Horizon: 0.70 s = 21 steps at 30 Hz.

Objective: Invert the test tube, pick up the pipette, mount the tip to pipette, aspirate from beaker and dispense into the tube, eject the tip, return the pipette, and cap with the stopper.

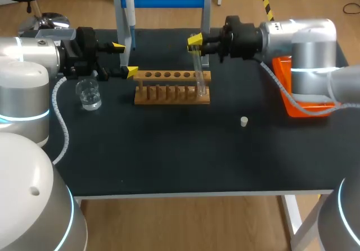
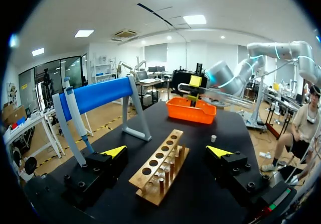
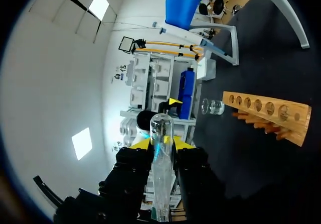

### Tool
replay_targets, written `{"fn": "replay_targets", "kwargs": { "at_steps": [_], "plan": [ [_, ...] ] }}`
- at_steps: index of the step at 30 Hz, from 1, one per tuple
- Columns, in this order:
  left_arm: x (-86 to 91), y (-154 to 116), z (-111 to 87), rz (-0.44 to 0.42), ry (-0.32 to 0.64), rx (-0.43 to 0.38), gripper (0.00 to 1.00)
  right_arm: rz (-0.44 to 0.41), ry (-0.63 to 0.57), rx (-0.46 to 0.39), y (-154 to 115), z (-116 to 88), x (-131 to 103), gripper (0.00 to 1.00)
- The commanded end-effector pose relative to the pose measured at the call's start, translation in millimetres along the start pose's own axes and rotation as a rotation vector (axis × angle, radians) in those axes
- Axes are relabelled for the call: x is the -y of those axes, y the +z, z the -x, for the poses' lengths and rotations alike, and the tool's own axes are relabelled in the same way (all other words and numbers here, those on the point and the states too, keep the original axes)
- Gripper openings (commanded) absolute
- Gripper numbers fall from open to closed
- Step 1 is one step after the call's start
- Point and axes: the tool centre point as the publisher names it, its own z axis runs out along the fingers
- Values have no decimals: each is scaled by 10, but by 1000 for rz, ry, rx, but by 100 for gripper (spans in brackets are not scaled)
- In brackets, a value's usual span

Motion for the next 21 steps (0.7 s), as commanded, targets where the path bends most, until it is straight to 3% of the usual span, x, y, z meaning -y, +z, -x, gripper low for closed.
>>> {"fn": "replay_targets", "kwargs": {
  "at_steps": [1,21],
  "plan": [
    [-2,0,-7,1,0,2,100,-4,9,-8,-5,26,-22,0],
    [-2,0,-7,1,0,2,100,-22,71,34,10,117,-17,0]
  ]
}}
